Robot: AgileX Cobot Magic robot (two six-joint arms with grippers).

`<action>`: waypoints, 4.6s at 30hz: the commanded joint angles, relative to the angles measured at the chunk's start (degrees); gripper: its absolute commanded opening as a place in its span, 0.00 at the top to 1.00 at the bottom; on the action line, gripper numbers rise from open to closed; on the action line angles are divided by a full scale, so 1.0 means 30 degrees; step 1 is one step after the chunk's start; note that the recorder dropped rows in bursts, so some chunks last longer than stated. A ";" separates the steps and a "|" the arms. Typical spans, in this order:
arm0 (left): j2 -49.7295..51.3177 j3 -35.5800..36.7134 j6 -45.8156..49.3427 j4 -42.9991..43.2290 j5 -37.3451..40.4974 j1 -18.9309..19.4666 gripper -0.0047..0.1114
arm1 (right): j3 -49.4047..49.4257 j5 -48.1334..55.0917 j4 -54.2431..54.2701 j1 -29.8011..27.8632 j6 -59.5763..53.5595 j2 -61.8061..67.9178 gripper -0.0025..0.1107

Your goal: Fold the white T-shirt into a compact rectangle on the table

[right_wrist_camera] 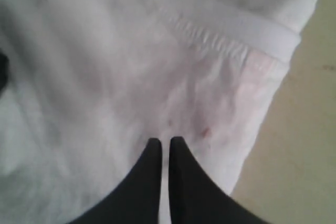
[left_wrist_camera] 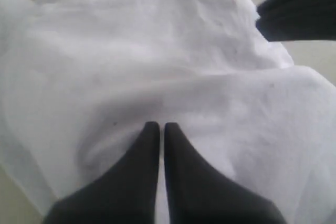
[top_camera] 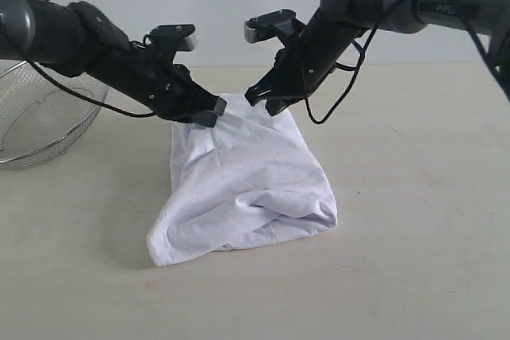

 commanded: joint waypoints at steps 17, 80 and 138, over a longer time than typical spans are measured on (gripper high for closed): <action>0.0470 -0.2750 -0.4658 0.6470 0.0940 0.0278 0.92 | -0.4193 0.4643 -0.2089 -0.0288 0.2334 0.0600 0.98; 0.5875 -1.2211 -0.5198 0.3810 0.6545 -0.4713 0.92 | 1.3503 -0.3978 -0.0412 -0.4807 -0.0439 -0.8143 0.98; -1.2369 1.2624 -0.8391 0.7793 -0.0539 0.1293 0.92 | 1.1412 -0.4342 1.5362 -0.7458 -1.2488 -0.3001 0.31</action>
